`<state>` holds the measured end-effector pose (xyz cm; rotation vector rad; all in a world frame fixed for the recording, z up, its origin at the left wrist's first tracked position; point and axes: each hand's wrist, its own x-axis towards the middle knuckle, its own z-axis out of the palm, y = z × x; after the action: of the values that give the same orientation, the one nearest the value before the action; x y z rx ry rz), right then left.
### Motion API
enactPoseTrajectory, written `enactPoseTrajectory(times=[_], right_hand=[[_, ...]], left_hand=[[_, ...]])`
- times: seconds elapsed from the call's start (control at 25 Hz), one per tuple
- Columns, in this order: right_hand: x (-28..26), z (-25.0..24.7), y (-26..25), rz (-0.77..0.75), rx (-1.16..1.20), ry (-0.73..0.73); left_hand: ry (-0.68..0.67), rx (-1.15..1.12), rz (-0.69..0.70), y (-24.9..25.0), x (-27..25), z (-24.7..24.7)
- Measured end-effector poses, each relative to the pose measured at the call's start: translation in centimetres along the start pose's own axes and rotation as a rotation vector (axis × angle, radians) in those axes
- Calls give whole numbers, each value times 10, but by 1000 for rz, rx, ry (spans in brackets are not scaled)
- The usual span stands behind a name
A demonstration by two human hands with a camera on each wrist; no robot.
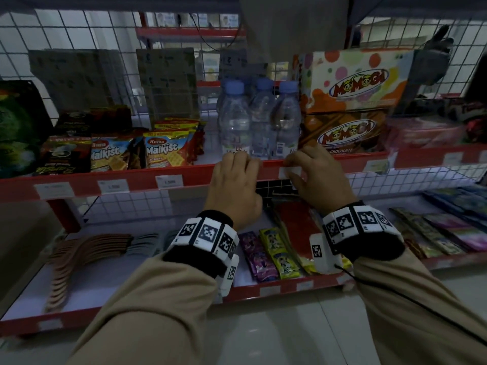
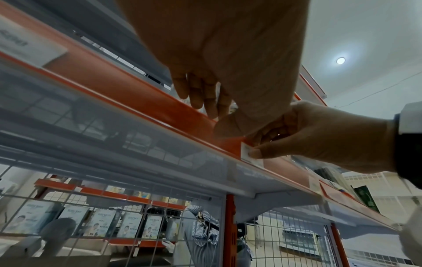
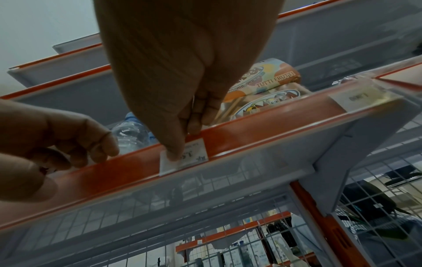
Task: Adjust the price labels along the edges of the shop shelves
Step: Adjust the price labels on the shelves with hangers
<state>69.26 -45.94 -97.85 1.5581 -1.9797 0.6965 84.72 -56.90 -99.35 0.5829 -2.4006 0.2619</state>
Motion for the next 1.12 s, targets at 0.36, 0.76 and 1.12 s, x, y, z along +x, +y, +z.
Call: enactPoseTrajectory(times=[0.36, 0.76, 1.12], right_hand=[[9, -2, -3, 36, 11, -132], [11, -11, -17, 399, 938, 124], [9, 2, -32, 102, 491, 72]], left_hand=[[-36, 18, 14, 2, 1, -2], [126, -328, -107, -1, 7, 6], [109, -237, -100, -3, 11, 5]])
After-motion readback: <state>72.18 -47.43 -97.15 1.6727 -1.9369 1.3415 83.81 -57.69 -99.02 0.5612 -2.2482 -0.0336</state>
